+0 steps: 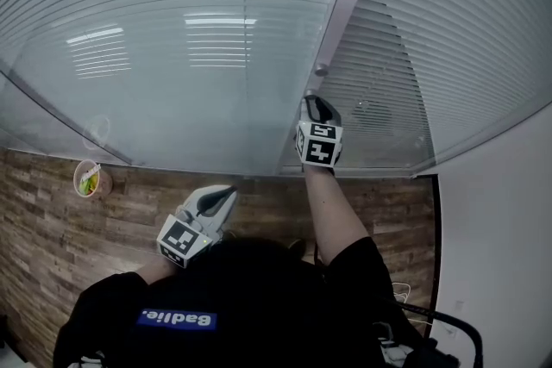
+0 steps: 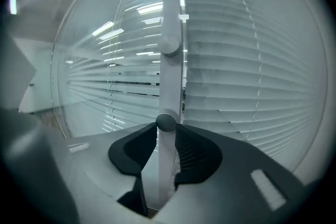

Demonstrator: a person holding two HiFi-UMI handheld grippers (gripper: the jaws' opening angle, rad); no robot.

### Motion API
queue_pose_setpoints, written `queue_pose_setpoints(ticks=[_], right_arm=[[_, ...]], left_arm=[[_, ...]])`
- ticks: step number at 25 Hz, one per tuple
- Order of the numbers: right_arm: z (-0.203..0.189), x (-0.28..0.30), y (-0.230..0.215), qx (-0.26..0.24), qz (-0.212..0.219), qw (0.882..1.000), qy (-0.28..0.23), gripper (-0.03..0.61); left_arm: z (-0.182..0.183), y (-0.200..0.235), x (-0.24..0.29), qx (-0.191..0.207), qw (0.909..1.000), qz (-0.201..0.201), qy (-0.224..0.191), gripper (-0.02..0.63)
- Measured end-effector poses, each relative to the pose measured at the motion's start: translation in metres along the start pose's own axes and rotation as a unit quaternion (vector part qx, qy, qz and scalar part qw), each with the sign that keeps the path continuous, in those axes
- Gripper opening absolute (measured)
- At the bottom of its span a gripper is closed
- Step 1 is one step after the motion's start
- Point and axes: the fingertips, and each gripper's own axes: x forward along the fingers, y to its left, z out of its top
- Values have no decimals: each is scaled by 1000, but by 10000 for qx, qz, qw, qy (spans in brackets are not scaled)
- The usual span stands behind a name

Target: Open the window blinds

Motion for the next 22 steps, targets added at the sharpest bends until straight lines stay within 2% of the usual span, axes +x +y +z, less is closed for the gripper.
queue_pose_setpoints(ticks=[3,7,9,12,14,15,16,17,20,22], right_arm=[[-2,-1,3,-1016,-359,9940,203,106],[-6,1,1,-2407,-815,9665,370,83],[-7,2,1,-2624,-829,9606,399,82],[-5,-1,0,-2591,-853,9616,303,94],[-1,-7,-1,-2808,-1057,9539,129,82],[0,-8,0,-2906,-1098,9505,60,97],[0,-8,2,-2882,-1046,9519,8,125],[0,-7,4,-2670,-900,9595,-46,141],[7,-4,10,-1274,-322,9910,-247,198],[14,-4,9,-609,-183,9973,-367,186]], left_arm=[[0,-1,0,37,10000,-17,36,-2],[-1,-1,2,58,9999,-30,76,-2],[-1,-1,3,57,9999,-22,81,-2],[0,0,4,102,9999,3,92,-2],[1,0,4,120,9999,21,105,-2],[0,1,4,114,9999,33,111,-2],[0,1,3,100,9999,43,118,-2],[-1,1,3,80,9999,48,125,-2],[0,0,4,42,9999,-8,148,-2],[0,1,4,66,9999,-14,145,-2]])
